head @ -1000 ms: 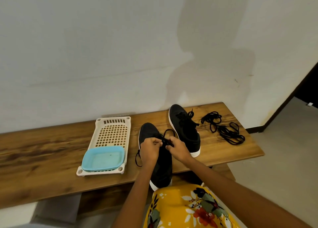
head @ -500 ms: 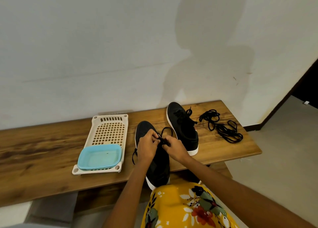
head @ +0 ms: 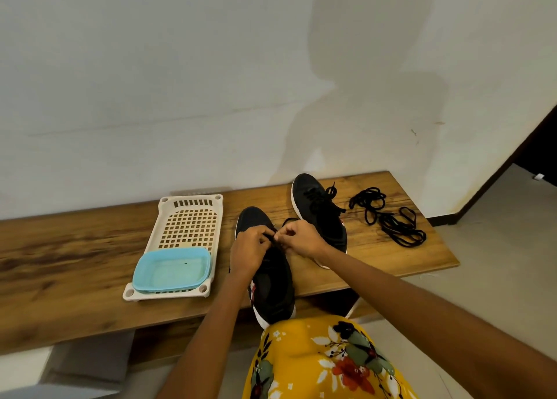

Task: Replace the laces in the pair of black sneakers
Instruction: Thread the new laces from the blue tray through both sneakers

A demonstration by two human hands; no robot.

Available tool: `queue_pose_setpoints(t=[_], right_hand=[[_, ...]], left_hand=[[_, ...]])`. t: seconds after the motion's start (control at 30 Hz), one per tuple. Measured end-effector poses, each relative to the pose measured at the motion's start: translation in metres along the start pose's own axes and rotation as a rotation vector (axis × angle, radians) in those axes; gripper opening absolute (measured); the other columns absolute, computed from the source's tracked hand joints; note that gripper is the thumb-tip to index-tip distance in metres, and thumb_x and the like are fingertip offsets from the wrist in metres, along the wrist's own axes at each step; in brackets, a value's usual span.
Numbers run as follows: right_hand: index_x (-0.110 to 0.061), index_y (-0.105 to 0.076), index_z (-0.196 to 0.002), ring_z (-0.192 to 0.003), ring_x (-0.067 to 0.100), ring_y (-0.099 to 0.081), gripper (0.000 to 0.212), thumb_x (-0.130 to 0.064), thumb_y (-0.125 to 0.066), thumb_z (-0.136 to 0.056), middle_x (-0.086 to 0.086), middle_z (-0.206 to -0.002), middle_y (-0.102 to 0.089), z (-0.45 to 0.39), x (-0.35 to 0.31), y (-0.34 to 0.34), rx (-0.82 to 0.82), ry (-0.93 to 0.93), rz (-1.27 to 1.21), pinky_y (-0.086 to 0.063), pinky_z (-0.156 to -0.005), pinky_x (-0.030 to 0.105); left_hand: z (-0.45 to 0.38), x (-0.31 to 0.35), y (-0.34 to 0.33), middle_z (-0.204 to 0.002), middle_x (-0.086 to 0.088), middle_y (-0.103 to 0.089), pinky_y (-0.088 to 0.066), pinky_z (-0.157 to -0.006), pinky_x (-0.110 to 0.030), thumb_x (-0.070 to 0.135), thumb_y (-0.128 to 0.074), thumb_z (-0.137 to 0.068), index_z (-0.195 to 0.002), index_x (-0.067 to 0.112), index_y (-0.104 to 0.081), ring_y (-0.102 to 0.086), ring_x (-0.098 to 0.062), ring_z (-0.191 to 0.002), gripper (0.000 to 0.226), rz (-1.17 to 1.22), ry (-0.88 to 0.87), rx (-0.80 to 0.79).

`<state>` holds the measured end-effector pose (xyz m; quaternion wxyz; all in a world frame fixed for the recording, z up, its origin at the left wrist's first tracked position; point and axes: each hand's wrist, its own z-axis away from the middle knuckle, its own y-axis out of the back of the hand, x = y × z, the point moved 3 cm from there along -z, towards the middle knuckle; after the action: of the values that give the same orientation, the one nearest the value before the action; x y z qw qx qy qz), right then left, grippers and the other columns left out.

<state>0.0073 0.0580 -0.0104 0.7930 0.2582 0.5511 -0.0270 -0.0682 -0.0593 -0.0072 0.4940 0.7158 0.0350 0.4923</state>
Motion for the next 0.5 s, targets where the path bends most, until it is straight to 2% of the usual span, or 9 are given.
queue_pose_setpoints(t=[0.13,0.23,0.3,0.37,0.43,0.5], right_hand=[[0.001,-0.067,-0.108,-0.071,0.009,-0.063,0.020,-0.005,-0.062,-0.090,0.001,-0.081,-0.065,-0.001,0.004,0.000,-0.049,-0.105,-0.101,-0.053,-0.059,0.016],[0.001,-0.069,-0.100,-0.079,0.015,-0.067,0.015,-0.006,-0.064,-0.088,0.005,-0.087,-0.067,-0.002,0.009,0.000,-0.036,-0.129,-0.168,-0.058,-0.070,0.024],[-0.007,-0.069,-0.086,-0.083,0.019,-0.068,0.007,-0.008,-0.063,-0.089,0.009,-0.087,-0.068,-0.001,0.011,-0.001,-0.039,-0.094,-0.138,-0.058,-0.079,0.032],[-0.014,-0.064,-0.079,-0.076,0.015,-0.067,0.014,-0.010,-0.060,-0.092,0.005,-0.080,-0.066,-0.002,0.012,-0.002,-0.049,-0.045,-0.074,-0.058,-0.075,0.029],[-0.011,-0.064,-0.085,-0.069,0.009,-0.064,0.010,-0.011,-0.058,-0.093,0.001,-0.076,-0.064,-0.002,0.011,-0.003,-0.060,-0.022,-0.040,-0.056,-0.067,0.022],[-0.007,-0.066,-0.093,-0.070,0.011,-0.065,0.008,-0.011,-0.058,-0.093,0.001,-0.077,-0.065,-0.002,0.011,-0.002,-0.074,-0.006,-0.052,-0.057,-0.069,0.023]], left_hand=[[0.003,-0.002,0.003,-0.079,0.009,-0.066,-0.045,-0.057,-0.023,0.014,-0.062,-0.087,-0.108,0.023,-0.056,-0.060,-0.005,-0.070,0.024,-0.044,0.015,0.009],[0.002,0.000,0.004,-0.078,0.009,-0.064,-0.052,-0.065,-0.031,0.014,-0.061,-0.087,-0.111,0.021,-0.048,-0.062,-0.009,-0.072,0.028,-0.099,-0.028,-0.008],[0.000,0.002,0.003,-0.076,0.010,-0.062,-0.051,-0.064,-0.029,0.012,-0.060,-0.087,-0.112,0.019,-0.046,-0.061,-0.009,-0.072,0.029,-0.177,-0.086,-0.036],[-0.001,0.004,0.003,-0.075,0.012,-0.060,-0.043,-0.058,-0.023,0.012,-0.059,-0.087,-0.112,0.020,-0.046,-0.057,-0.007,-0.069,0.028,-0.226,-0.124,-0.065],[-0.002,0.004,0.004,-0.076,0.011,-0.061,-0.036,-0.053,-0.018,0.013,-0.058,-0.087,-0.111,0.020,-0.046,-0.055,-0.006,-0.068,0.027,-0.234,-0.136,-0.076],[-0.003,0.004,0.006,-0.079,0.010,-0.064,-0.031,-0.050,-0.016,0.014,-0.058,-0.088,-0.111,0.020,-0.046,-0.056,-0.007,-0.068,0.027,-0.257,-0.150,-0.084]])
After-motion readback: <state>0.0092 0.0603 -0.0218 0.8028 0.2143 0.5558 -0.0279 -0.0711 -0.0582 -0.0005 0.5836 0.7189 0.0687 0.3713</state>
